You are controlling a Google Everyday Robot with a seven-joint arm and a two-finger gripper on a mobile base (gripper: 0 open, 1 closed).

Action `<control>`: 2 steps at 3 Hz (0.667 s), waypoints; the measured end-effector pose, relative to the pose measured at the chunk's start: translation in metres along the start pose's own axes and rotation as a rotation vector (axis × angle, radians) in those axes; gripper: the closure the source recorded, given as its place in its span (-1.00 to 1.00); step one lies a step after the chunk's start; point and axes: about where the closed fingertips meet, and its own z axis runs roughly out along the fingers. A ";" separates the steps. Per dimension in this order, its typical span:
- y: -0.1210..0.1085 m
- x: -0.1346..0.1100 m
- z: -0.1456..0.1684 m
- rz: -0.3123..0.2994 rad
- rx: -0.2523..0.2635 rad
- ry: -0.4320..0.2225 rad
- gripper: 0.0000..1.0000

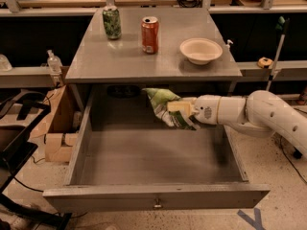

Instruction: Place green jalapeno chip bag into top drawer

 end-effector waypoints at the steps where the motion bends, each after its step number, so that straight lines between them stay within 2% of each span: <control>1: 0.001 0.000 0.002 -0.001 -0.004 0.001 -0.27; 2: 0.003 0.000 0.004 -0.001 -0.008 0.003 -0.73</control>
Offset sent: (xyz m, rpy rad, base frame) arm -0.0001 0.0023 0.0000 0.0006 0.0002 0.0039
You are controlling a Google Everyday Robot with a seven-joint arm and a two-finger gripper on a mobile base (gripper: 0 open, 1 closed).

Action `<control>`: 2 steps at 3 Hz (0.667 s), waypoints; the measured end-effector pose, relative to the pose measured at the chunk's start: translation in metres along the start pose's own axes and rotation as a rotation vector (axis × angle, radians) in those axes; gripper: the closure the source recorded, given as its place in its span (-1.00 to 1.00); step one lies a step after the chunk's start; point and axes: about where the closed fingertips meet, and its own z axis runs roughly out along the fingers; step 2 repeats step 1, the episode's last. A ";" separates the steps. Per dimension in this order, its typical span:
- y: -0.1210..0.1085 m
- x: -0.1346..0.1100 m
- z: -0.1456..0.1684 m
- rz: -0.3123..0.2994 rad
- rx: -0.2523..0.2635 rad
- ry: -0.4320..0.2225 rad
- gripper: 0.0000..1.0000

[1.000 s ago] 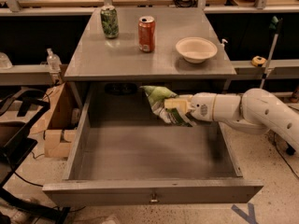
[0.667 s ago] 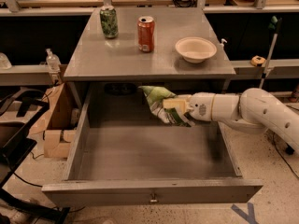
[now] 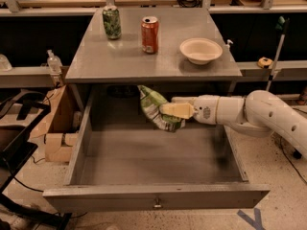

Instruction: Place green jalapeno chip bag into top drawer

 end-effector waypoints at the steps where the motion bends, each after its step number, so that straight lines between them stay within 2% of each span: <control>1: 0.001 0.000 0.002 -0.001 -0.003 0.001 -1.00; 2: 0.001 0.000 0.002 -0.001 -0.003 0.001 -1.00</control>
Offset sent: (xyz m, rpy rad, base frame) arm 0.0000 0.0000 0.0000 0.0000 0.0000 0.0000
